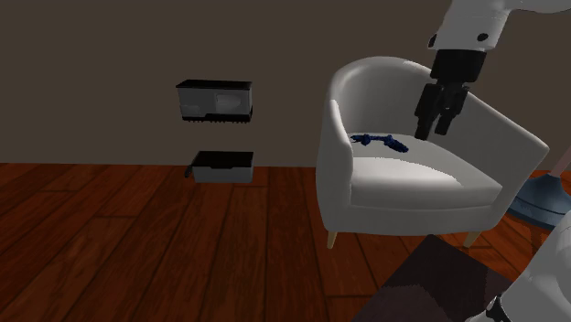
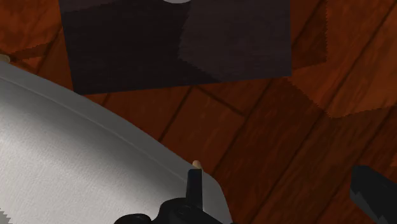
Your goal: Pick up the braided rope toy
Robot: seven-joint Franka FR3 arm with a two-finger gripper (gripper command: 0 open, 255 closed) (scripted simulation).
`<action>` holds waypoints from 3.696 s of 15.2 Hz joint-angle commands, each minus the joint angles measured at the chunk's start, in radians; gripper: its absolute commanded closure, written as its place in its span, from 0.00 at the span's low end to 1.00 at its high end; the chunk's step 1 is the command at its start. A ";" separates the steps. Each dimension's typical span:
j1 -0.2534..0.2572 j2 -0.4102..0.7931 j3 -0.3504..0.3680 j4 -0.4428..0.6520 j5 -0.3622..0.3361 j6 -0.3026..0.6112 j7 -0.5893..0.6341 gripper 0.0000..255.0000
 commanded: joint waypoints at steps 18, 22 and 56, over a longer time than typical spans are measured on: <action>-0.011 0.353 -0.326 0.068 -0.241 0.307 -0.589 0.00; -0.002 0.486 -0.393 0.144 -0.242 0.378 -0.727 0.00; -0.101 1.176 -0.473 0.642 0.019 0.584 -1.300 1.00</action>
